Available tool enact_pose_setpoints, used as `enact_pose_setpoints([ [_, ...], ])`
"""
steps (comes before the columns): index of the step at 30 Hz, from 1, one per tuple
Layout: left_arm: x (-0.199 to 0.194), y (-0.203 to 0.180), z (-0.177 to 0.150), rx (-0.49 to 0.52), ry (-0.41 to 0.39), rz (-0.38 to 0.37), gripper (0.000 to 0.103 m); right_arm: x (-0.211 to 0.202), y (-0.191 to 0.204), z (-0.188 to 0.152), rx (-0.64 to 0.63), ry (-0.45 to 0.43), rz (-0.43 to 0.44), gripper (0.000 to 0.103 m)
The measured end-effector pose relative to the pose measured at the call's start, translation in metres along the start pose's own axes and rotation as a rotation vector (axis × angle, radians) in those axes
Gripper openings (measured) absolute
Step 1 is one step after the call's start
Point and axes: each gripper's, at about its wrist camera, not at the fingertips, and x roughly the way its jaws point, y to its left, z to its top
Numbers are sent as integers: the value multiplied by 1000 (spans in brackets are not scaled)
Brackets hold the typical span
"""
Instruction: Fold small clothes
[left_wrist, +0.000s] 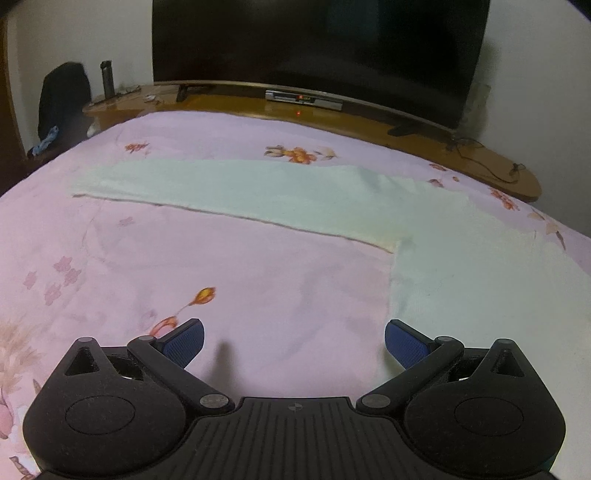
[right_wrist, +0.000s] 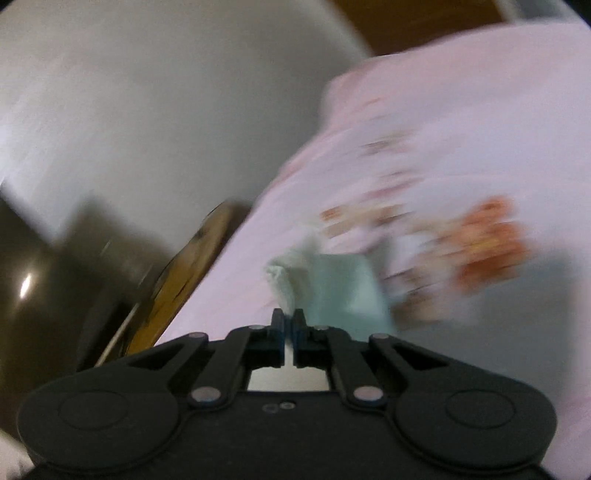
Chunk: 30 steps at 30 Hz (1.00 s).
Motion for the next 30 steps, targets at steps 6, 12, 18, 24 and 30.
enact_pose_setpoints([
  [6, -1, 25, -6, -1, 22, 5, 103, 30, 115, -76, -237, 141, 135, 4],
  [12, -7, 49, -10, 35, 21, 0, 103, 57, 204, -160, -408, 298, 225, 4],
  [18, -6, 73, -10, 26, 21, -30, 103, 67, 258, -225, -521, 389, 263, 4],
  [24, -1, 90, -8, -2, 22, -19, 103, 74, 278, -257, -548, 419, 272, 5],
  [30, 7, 97, -3, 2, 26, -25, 103, 74, 285, -275, -543, 422, 277, 5],
])
